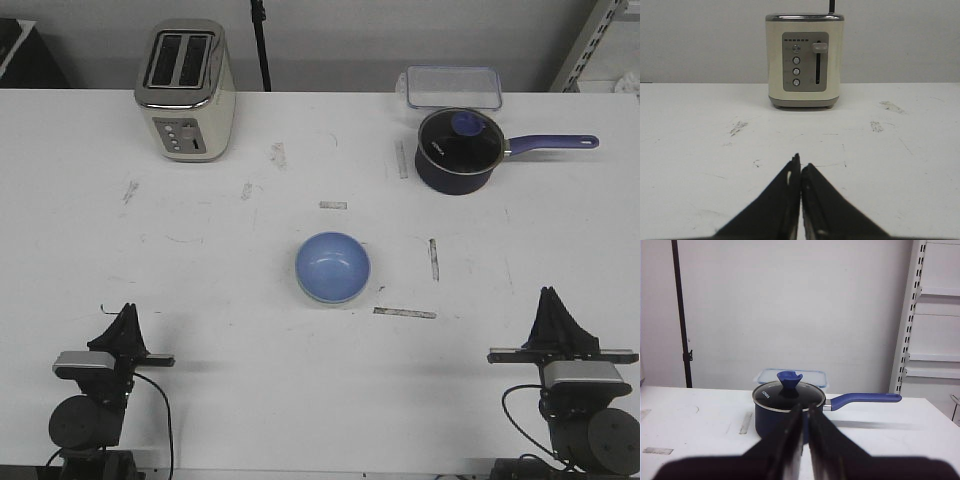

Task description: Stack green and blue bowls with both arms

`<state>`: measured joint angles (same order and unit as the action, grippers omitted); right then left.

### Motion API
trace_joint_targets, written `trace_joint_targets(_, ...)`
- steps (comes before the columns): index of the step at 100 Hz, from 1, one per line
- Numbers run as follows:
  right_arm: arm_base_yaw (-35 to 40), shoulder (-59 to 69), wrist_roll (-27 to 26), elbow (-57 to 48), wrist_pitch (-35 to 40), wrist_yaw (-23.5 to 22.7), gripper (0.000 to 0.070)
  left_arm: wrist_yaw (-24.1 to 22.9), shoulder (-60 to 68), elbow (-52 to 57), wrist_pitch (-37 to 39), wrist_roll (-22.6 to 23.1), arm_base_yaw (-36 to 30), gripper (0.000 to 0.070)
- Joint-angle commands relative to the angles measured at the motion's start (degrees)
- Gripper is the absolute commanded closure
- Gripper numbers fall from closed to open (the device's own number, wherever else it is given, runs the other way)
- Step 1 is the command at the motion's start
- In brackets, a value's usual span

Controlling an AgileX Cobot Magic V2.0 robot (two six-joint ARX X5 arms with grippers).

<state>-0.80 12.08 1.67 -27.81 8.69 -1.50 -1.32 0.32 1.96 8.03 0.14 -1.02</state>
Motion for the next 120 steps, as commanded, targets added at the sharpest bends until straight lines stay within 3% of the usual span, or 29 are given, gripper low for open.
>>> trace_joint_targets(1, 0.0, -0.1, -0.5, 0.2, -0.5, 0.0, 0.0684, 0.1, -0.1, -1.3, 0.7, 0.5, 0.0, 0.0698)
trace_joint_targets(58, 0.3, -0.1, -0.6, 1.3, 0.4, -0.7, 0.0685, 0.1, -0.1, -1.3, 0.7, 0.5, 0.0, 0.0698)
trace_joint_targets(72, 0.8, -0.1, -0.9, 4.9, -0.9, -0.8, 0.0685, 0.1, -0.1, -1.3, 0.7, 0.5, 0.0, 0.0698)
trace_joint_targets(88, 0.8, -0.9, -3.1, 10.8, -6.6, -4.6, 0.0685, 0.1, -0.1, -1.3, 0.7, 0.5, 0.0, 0.0698)
trace_joint_targets(120, 0.9, -9.3, -3.2, 21.0, -9.6, -2.1, 0.0685, 0.1, -0.1, -1.3, 0.7, 0.5, 0.0, 0.0698)
